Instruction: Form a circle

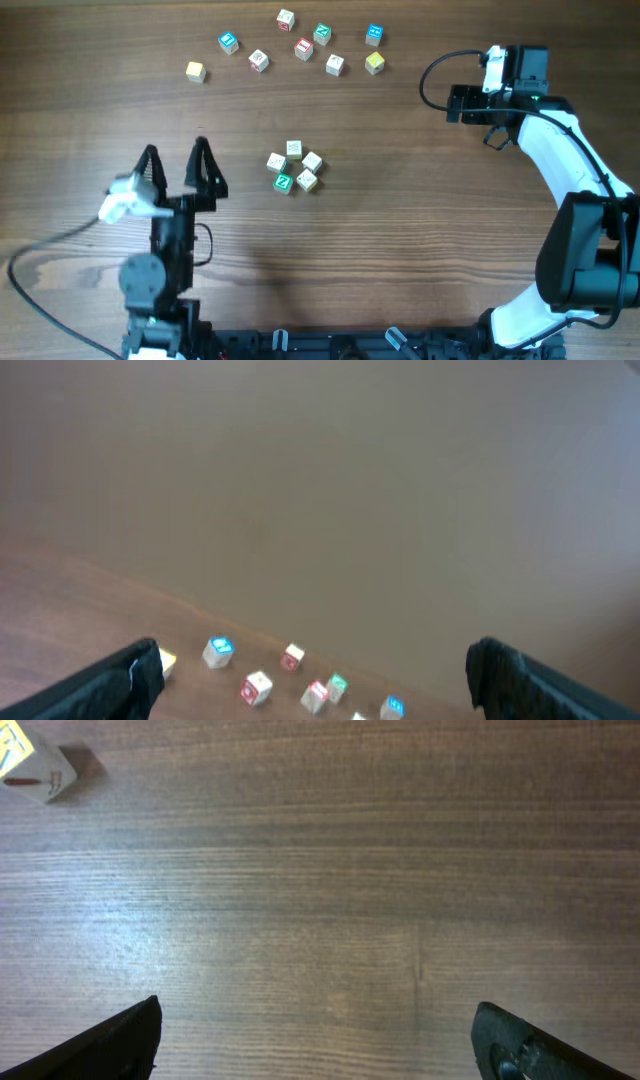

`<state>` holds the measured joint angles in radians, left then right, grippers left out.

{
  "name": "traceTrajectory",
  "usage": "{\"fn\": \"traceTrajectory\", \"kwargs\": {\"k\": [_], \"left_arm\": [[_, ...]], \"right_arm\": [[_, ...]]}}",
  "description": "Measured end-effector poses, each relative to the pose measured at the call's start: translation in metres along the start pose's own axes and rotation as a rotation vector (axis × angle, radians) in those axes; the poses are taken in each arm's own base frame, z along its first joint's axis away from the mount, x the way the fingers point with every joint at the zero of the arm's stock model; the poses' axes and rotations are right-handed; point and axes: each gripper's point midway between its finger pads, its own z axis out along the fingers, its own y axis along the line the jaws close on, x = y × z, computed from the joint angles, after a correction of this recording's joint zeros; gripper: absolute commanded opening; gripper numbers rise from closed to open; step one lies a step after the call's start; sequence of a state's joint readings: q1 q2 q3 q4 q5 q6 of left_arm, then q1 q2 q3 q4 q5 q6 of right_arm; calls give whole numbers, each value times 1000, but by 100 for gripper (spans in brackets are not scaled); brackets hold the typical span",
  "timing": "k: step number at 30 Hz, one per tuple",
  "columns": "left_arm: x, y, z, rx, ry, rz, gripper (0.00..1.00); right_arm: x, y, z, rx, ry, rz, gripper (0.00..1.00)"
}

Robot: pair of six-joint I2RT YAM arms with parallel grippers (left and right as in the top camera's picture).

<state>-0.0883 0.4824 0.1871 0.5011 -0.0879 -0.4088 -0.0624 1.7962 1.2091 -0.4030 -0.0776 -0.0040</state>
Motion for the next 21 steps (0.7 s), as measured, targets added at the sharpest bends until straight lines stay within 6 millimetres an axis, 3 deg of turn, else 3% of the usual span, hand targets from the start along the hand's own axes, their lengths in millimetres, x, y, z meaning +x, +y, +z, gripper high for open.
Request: {"fn": "traceTrajectory", "kwargs": {"k": [3,7,12,21], "left_arm": [[14,9,-22,19,-37,-4,100],[33,21,-36,-6,10,2,100],[84,54,-53,-139,213,30,100],[87,56,-54,-143,229,95,100]], "right_arm": [[0,0,0,0,0,0,100],[0,0,0,0,0,0,100],[0,0,0,0,1,0,100],[0,0,0,0,0,0,100]]}}
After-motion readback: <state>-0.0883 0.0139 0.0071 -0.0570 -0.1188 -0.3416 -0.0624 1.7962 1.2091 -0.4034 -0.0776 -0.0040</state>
